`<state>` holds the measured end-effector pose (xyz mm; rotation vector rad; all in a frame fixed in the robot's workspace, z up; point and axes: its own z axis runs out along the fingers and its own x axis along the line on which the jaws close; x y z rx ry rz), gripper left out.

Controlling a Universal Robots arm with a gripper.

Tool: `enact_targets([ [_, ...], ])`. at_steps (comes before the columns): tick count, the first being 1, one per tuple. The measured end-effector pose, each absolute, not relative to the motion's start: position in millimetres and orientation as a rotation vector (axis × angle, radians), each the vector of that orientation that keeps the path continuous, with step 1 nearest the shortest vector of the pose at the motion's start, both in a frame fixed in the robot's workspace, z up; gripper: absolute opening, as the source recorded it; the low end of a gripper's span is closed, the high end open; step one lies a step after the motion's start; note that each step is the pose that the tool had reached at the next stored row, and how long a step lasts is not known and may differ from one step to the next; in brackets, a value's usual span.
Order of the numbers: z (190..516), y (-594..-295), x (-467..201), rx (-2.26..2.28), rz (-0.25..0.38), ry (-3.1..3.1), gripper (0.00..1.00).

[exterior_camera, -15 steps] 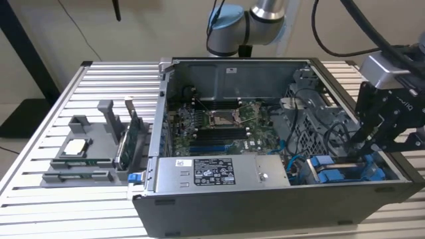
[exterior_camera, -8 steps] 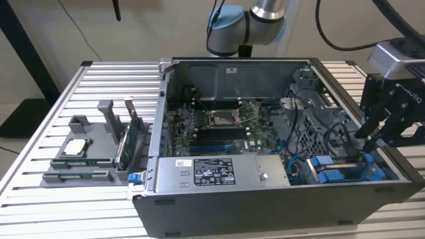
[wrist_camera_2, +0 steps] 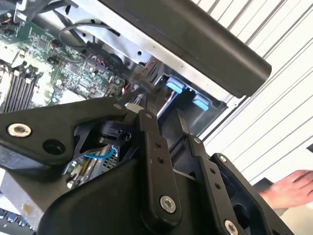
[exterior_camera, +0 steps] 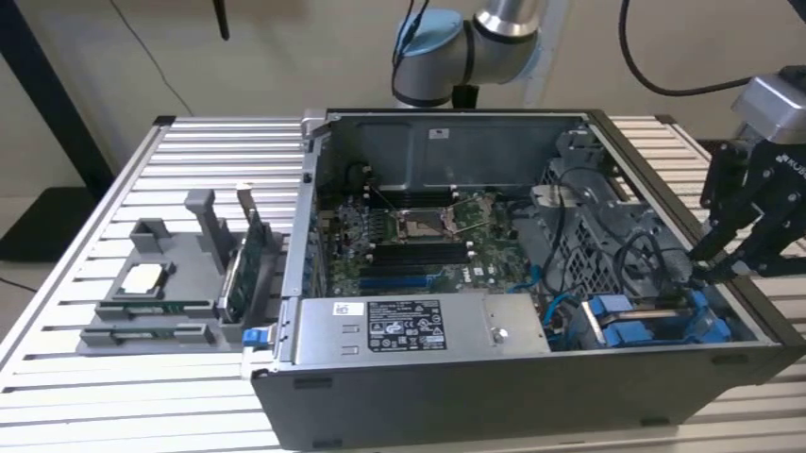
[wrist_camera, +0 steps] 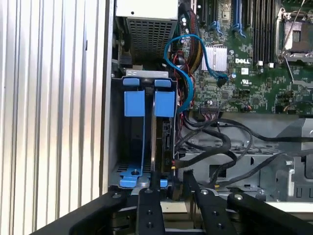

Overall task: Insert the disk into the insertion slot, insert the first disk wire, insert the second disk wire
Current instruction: 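Insert the first disk wire, then insert the second disk wire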

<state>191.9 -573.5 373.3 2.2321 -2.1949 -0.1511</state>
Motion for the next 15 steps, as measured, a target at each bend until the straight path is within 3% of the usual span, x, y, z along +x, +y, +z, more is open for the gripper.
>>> enact_targets([
  [12, 365.0, -573.7, 200.3, 2.234, -0.178, -2.196, 0.33],
  [14, 363.1, -573.7, 200.2, 2.235, -0.182, -2.197, 0.31],
  [15, 362.1, -573.7, 200.2, 2.235, -0.183, -2.197, 0.24],
])
